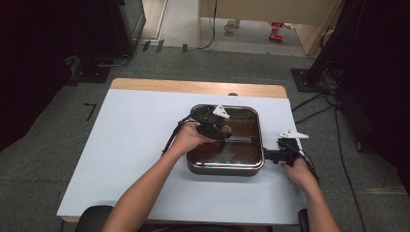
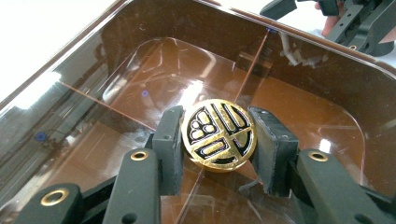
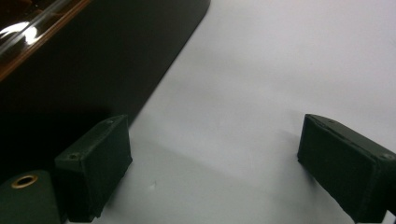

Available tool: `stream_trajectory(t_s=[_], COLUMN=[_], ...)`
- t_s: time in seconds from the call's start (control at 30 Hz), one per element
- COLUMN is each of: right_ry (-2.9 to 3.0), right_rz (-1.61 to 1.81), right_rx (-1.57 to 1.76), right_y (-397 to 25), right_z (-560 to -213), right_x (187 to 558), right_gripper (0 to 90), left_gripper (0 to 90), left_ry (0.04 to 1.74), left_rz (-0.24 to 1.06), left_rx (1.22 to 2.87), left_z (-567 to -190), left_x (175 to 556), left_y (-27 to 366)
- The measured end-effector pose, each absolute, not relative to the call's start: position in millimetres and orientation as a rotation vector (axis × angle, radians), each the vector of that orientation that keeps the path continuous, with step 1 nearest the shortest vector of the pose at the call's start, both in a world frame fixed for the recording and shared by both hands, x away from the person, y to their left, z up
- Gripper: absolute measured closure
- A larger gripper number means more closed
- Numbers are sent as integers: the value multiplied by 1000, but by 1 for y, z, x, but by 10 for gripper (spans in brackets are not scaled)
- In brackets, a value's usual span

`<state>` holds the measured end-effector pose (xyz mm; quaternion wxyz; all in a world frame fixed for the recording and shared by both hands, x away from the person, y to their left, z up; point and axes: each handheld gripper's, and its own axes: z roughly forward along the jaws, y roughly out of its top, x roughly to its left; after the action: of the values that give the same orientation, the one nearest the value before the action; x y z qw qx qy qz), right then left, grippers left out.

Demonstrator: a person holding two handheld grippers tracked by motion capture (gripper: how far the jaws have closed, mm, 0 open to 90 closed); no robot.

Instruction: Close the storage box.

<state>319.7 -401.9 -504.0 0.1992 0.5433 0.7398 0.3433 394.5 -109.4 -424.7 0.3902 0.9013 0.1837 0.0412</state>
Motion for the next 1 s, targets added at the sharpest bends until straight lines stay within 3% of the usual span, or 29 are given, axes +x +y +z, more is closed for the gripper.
stream_trajectory(t_s=[0.07,0.3,0.53,1.0], right_ry=[2069,2068,2068,2068], right_rz=[960,961,960,962], right_rx=[1520,1522,1522,1520], right_y=[-402,-402,-402,-402], right_z=[-504,-504,-504,-504], right_x=[320,320,320,320], right_gripper=[92,92,92,92], left_gripper=[575,384,271,218], left_ry=[478,509,620,737], left_rz=[83,100,73,263], left_rx=[2281,2263,2189,2110], left_z=[-425,-414,-398,-391], left_x=[396,394,391,366], left_y=[-109,-101,-79,-21])
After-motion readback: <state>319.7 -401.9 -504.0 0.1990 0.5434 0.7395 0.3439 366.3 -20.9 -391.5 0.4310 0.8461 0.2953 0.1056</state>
